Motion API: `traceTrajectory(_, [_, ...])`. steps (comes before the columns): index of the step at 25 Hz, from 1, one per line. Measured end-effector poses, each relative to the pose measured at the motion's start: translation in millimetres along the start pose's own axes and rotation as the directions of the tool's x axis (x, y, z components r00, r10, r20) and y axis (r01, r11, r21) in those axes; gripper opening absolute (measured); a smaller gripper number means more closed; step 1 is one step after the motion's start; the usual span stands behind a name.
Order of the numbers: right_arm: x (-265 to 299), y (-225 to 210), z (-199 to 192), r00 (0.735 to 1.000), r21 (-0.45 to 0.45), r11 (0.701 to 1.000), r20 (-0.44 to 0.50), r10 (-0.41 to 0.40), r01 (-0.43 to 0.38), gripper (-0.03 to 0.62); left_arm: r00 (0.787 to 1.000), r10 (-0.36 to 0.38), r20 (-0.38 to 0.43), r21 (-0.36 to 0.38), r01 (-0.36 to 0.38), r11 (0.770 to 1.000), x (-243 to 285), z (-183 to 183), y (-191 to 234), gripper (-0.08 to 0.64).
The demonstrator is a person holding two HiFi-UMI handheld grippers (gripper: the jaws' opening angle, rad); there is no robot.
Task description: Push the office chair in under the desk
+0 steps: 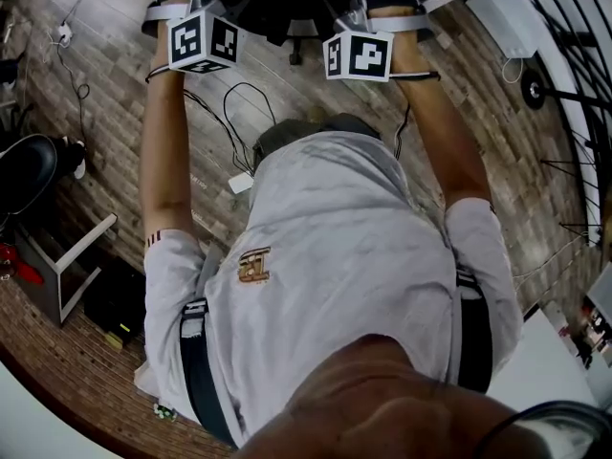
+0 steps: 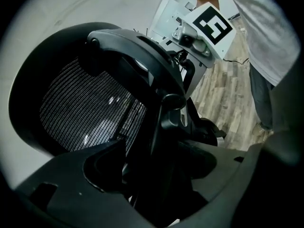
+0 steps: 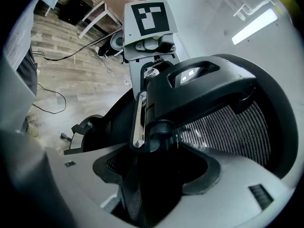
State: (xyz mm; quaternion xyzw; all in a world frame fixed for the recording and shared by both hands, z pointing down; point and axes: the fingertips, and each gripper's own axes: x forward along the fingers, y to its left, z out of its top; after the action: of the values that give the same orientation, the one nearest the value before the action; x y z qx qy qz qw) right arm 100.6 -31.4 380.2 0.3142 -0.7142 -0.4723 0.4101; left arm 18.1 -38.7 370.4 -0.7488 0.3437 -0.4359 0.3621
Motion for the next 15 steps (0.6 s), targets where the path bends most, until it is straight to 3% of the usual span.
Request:
traceTrajectory(8, [80,-23,-8,1.0,-0.006,1.0,-0.029,0.008,-0.008,0.275,1.0,-0.004,0.018,-0.001,0.004,1.0,57,-46,44,0.336])
traceTrajectory(15, [158,-48,-15,0.994,0.008,1.0,-0.105,-0.004,0.005,0.273,0.995,-0.023,0.095,0.022,0.021,1.0,113,-91,89,0.337])
